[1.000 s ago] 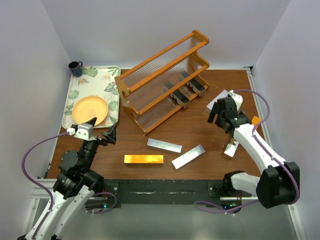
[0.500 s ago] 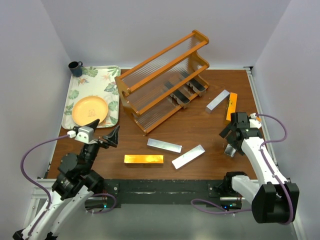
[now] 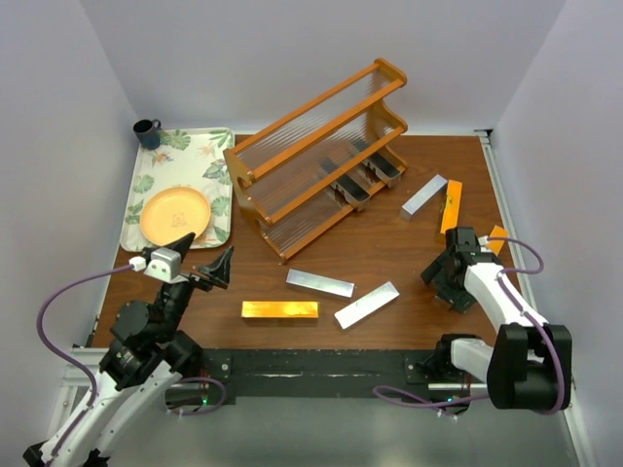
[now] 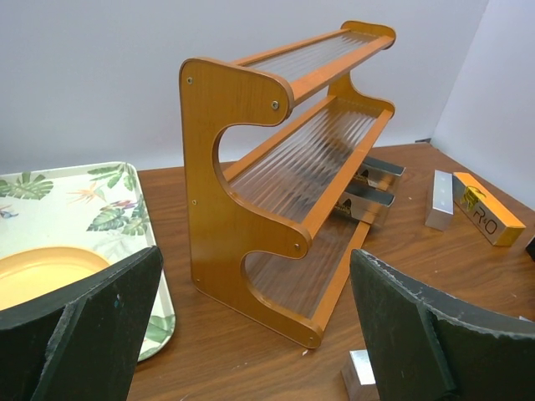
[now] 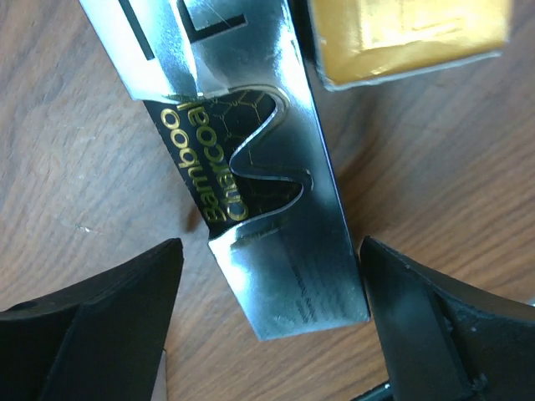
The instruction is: Place and organize the toothpastes onto the shelf
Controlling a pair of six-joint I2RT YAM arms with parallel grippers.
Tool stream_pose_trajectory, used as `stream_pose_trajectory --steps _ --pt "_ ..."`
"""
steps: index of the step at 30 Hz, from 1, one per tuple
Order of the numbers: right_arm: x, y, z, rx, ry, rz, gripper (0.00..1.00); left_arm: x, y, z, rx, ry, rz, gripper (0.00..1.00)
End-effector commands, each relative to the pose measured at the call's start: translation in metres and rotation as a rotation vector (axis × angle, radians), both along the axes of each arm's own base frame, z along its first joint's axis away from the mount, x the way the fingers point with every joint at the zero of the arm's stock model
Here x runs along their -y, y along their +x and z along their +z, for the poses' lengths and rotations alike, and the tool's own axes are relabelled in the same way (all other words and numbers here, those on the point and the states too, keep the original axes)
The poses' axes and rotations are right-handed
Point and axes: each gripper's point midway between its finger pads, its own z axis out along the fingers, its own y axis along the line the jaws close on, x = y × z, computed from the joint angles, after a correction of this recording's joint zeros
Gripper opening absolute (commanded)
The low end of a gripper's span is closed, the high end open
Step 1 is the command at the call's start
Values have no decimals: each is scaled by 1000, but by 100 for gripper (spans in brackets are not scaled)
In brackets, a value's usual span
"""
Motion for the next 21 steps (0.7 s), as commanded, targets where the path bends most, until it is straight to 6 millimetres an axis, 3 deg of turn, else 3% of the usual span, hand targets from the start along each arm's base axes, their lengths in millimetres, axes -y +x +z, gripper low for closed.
stream_pose_trajectory --steps 1,8,21 --pt "1 15 0 45 -5 31 86 -2 0 5 24 -3 11 100" --pt "0 24 0 49 -8 96 74 -1 2 3 17 5 11 100" --pt "-1 32 6 69 -27 168 68 2 3 2 10 16 1 100"
